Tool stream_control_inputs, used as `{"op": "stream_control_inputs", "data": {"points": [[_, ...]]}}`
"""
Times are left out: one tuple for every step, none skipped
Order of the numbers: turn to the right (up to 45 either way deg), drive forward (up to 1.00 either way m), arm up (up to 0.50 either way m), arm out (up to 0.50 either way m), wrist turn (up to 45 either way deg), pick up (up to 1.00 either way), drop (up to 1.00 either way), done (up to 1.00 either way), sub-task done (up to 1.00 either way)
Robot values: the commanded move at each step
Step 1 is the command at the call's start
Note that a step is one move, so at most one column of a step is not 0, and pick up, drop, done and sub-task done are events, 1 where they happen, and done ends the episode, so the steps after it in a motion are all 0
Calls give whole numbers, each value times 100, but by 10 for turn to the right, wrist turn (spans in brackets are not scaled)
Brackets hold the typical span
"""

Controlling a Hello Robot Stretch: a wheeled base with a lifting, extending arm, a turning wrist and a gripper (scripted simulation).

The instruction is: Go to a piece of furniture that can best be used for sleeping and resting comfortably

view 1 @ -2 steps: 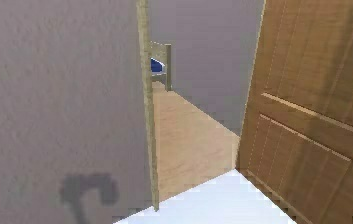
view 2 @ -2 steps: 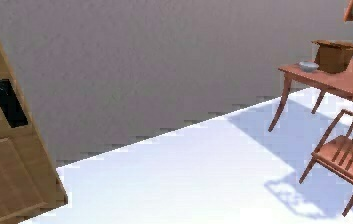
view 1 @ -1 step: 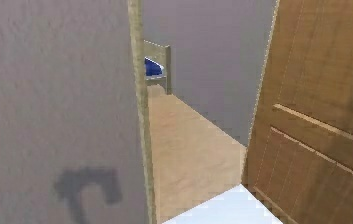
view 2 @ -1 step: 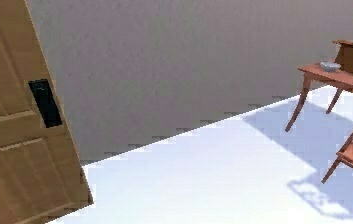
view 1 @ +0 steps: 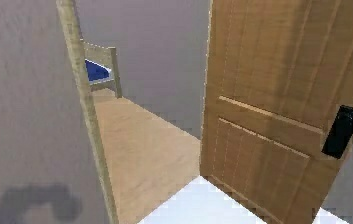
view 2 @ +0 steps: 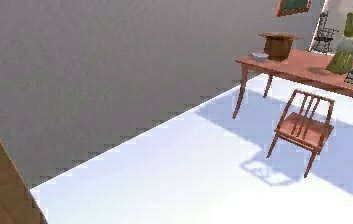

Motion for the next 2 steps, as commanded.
{"op": "stream_control_inputs", "data": {"points": [[0,100,0,0,0,0,0,0,0],[300,0,0,0,0,0,0,0,0]]}}
